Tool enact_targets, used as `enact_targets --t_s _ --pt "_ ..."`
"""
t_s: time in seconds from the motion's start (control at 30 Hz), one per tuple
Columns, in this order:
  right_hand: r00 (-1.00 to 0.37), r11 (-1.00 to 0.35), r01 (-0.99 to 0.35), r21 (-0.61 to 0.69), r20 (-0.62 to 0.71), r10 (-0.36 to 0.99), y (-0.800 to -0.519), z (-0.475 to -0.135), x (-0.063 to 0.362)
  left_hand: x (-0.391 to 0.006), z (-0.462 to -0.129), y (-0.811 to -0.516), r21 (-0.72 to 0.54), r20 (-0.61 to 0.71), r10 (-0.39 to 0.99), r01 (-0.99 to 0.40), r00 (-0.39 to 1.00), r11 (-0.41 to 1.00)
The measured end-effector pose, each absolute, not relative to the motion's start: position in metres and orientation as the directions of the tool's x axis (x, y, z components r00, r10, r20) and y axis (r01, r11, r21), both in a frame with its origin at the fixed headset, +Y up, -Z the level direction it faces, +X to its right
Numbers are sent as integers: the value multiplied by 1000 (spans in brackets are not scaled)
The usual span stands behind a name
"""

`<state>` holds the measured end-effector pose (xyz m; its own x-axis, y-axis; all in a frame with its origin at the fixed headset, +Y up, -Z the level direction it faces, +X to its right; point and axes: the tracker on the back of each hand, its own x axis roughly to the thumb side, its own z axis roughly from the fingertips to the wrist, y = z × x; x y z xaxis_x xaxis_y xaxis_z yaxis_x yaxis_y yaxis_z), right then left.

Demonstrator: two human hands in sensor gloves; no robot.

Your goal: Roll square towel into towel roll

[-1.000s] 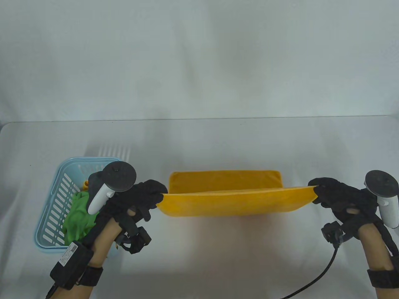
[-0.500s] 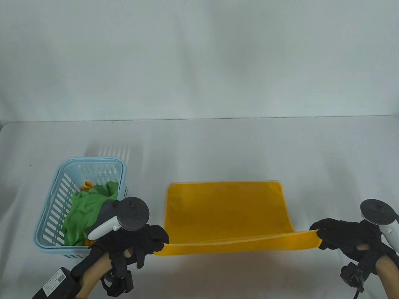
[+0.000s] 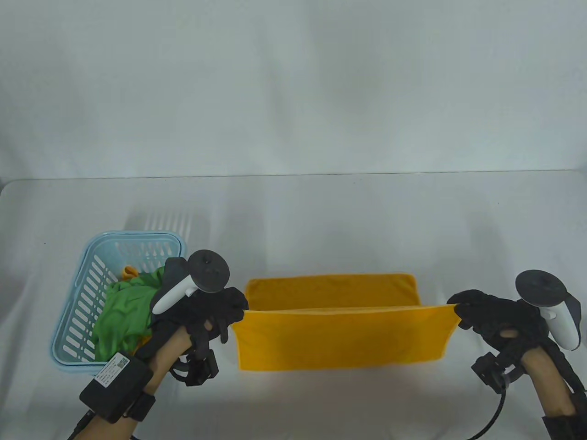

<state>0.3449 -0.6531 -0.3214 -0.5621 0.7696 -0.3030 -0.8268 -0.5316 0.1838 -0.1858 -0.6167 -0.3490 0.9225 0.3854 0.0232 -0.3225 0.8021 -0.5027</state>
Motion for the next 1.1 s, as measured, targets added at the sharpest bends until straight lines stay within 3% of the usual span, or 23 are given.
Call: enact_targets --t_s 0.3,0.67,0.93,1.1 --pt "-556 -555 -821 138 -419 718 -671 -369 334 -174 -393 -634 -455 -96 219 -238 971 858" --pt "-636 -751 -660 29 -553 538 -709 -417 308 -147 -439 -688 -400 -239 1 -99 971 911" --pt "-679 -826 -562 40 -594 433 -743 -430 296 -135 -457 -728 -344 -275 -71 -29 959 938" --pt "-661 -819 -572 31 -609 439 -748 -433 298 -139 -460 -739 -324 -328 -18 -94 945 941"
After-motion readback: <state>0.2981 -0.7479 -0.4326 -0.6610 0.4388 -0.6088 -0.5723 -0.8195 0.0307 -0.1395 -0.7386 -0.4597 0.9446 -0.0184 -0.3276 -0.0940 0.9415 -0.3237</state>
